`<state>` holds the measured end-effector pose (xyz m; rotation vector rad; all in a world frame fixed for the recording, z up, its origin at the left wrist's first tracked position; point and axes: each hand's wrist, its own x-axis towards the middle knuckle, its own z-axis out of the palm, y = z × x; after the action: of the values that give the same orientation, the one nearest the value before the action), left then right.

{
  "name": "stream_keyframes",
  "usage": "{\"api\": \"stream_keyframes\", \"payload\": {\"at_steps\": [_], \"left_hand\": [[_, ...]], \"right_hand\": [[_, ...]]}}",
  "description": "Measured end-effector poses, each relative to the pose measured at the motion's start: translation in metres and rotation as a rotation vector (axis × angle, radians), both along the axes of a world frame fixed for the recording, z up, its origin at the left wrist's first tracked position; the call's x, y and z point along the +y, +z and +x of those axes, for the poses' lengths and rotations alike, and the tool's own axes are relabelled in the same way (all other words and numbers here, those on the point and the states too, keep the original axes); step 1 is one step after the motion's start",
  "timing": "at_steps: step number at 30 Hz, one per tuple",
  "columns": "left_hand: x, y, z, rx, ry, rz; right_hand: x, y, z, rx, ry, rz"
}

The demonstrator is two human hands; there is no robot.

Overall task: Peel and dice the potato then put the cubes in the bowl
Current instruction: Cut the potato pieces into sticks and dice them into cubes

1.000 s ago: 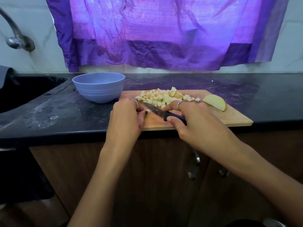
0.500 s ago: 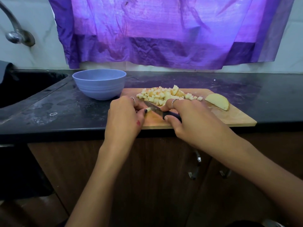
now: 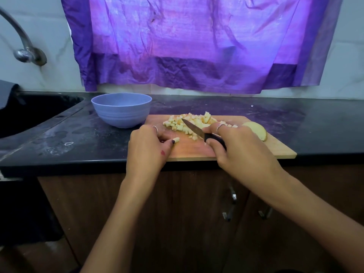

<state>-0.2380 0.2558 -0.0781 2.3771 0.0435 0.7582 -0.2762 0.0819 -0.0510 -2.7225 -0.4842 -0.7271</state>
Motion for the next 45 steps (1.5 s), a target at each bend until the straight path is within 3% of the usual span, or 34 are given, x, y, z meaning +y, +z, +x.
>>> {"api": "stream_keyframes", "payload": {"at_steps": [18,25,33,45], "left_hand": [[0.001,0.001,0.002,0.037,-0.023,-0.05],[-0.002,-0.001,0.001,0.024,0.017,-0.022],[0.0,0.003,-0.002,0.051,-0.023,0.05],[-0.004,-0.001,-0.001,-0.013,0.03,0.043]], "right_hand": [[0.018,0.005,0.014,0.17,0.099,0.057],[0.018,-0.002,0.006,0.099,0.098,-0.172],[0.011,-0.005,-0.001,0.066,0.086,0.073],[0.034,-0.004,0.004,0.052,0.032,-0.088]]}}
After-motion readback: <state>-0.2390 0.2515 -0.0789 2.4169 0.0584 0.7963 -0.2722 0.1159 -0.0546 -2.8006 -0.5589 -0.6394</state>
